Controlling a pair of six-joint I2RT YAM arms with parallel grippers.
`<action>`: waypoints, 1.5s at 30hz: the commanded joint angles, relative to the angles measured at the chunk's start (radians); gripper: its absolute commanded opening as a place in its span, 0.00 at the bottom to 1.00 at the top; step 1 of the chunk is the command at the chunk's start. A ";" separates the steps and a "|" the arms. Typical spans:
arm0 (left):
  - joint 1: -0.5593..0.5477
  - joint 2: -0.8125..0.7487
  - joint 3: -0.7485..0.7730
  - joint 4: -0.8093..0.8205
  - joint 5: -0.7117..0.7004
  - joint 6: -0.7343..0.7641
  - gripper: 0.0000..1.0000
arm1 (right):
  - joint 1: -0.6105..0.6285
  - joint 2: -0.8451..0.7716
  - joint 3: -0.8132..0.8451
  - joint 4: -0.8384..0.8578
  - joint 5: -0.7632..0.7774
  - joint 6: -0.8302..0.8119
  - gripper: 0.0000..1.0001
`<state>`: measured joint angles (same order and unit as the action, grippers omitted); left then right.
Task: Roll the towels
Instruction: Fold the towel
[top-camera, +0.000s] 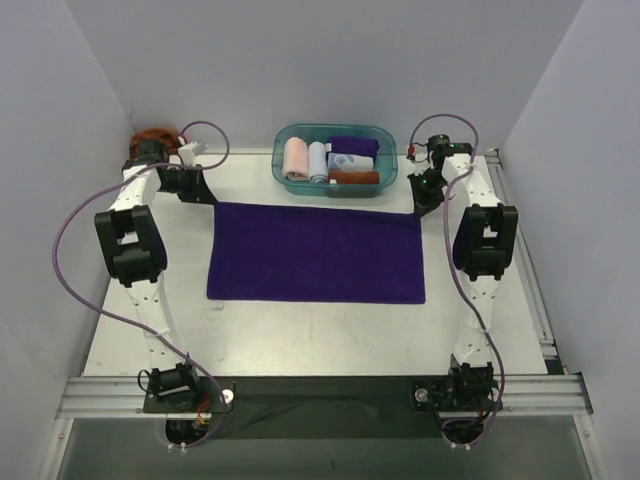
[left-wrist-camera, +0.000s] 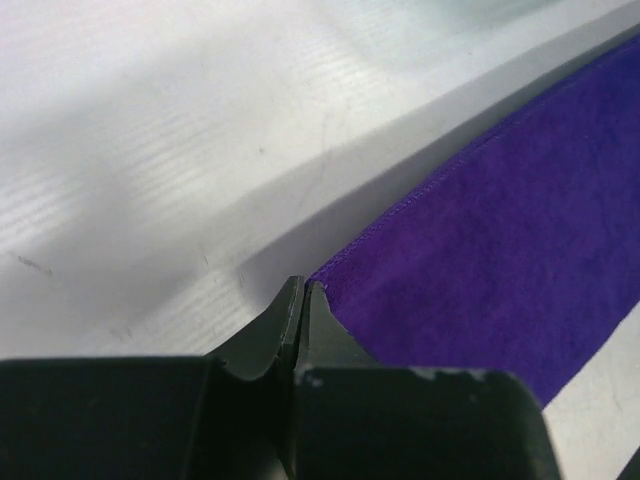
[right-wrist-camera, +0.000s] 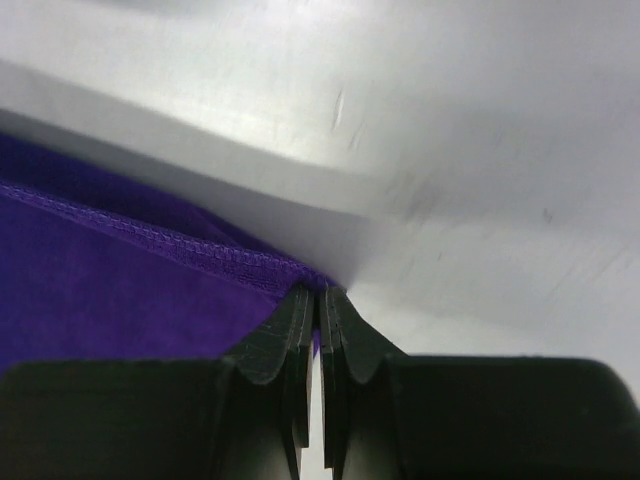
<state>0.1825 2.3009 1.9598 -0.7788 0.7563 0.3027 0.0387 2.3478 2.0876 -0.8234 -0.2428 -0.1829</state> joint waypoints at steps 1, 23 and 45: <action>0.035 -0.159 -0.067 -0.088 0.074 0.068 0.00 | -0.008 -0.186 -0.099 -0.046 -0.053 -0.009 0.00; 0.087 -0.327 -0.593 -0.232 -0.091 0.385 0.00 | -0.019 -0.321 -0.623 -0.054 -0.093 -0.037 0.00; 0.107 -0.466 -0.573 -0.433 -0.133 0.452 0.00 | -0.016 -0.529 -0.722 -0.134 -0.058 -0.075 0.00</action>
<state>0.2790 1.8576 1.4094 -1.1603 0.6502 0.6979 0.0257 1.8435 1.4193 -0.8921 -0.3111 -0.2386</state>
